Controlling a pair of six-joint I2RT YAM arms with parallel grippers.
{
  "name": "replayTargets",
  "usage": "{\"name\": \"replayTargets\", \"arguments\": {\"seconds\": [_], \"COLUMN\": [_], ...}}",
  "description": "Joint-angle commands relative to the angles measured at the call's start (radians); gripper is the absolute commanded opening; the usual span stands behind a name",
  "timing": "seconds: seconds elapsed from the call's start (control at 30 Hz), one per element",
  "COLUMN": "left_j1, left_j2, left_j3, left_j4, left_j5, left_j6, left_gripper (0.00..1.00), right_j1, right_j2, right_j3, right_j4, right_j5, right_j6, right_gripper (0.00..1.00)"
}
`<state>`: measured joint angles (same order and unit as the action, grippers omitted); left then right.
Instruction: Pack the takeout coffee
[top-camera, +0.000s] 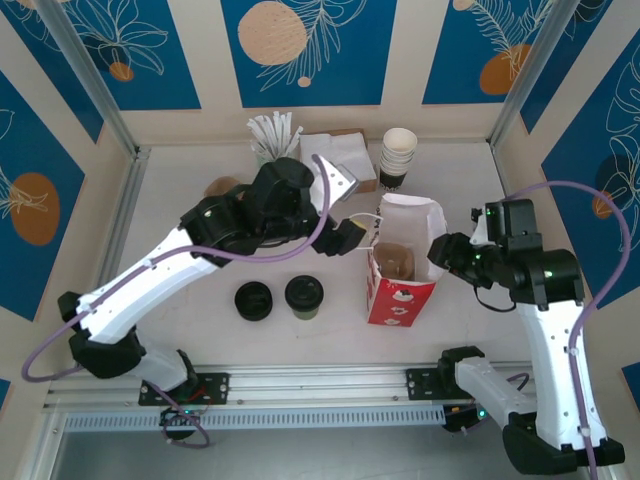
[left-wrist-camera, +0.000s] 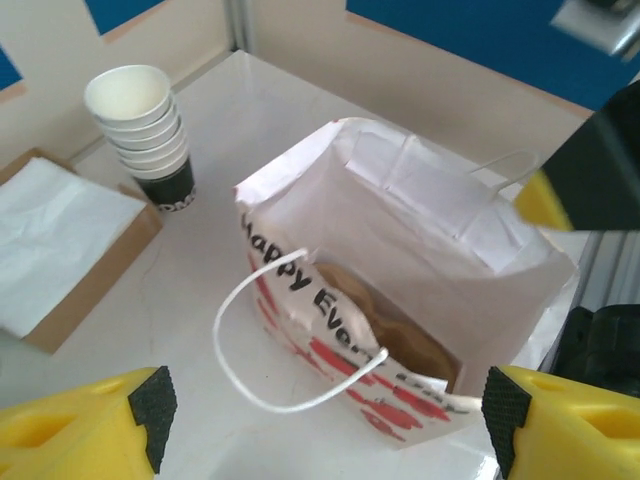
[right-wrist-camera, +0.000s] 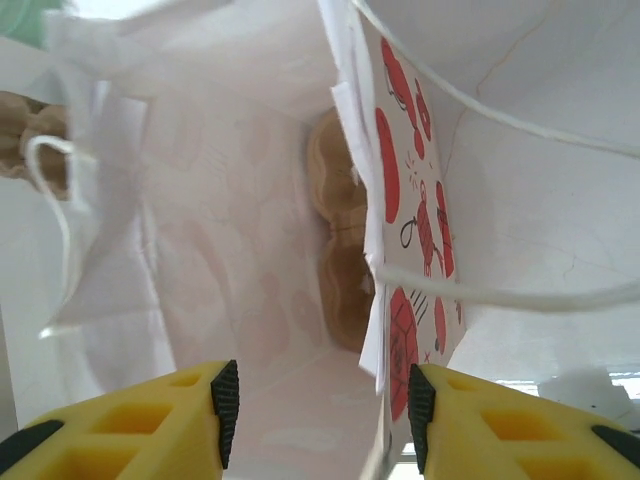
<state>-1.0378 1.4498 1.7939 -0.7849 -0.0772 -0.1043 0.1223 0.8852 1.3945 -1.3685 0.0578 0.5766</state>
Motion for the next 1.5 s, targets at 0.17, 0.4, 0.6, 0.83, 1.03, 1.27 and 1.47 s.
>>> {"name": "replayTargets", "arguments": {"seconds": [0.17, 0.4, 0.6, 0.83, 1.03, 1.27, 1.47], "left_j1": [0.012, 0.011, 0.012, 0.012, 0.015, 0.019, 0.022], "left_j2": [-0.224, -0.374, -0.425, -0.398, -0.35, -0.288, -0.272], "left_j3": [-0.179, -0.319, -0.368, -0.394, -0.396, -0.364, -0.357], "left_j4": [-0.011, -0.019, -0.032, -0.007, 0.041, 0.056, 0.076], "left_j5": [-0.142, -0.151, -0.138, -0.149, -0.158, -0.157, -0.153], "left_j6": [-0.066, -0.082, -0.06, -0.036, -0.029, -0.023, -0.023], "left_gripper": [0.83, 0.84, 0.87, 0.87, 0.89, 0.89, 0.89], "right_j1": [-0.007, -0.024, -0.064, -0.078, -0.079, -0.076, -0.038], "right_j2": [0.031, 0.19, 0.269, 0.322, 0.355, 0.374, 0.252], "right_j3": [0.144, 0.155, 0.132, 0.064, -0.005, -0.026, -0.089], "right_j4": [-0.092, 0.055, 0.148, 0.17, 0.214, 0.238, 0.314], "right_j5": [0.005, 0.058, 0.065, 0.008, -0.009, -0.058, -0.1], "right_j6": [-0.131, -0.245, -0.322, -0.325, -0.339, -0.342, -0.278], "right_gripper": [0.5, 0.5, 0.57, 0.59, 0.59, 0.25, 0.0]}}
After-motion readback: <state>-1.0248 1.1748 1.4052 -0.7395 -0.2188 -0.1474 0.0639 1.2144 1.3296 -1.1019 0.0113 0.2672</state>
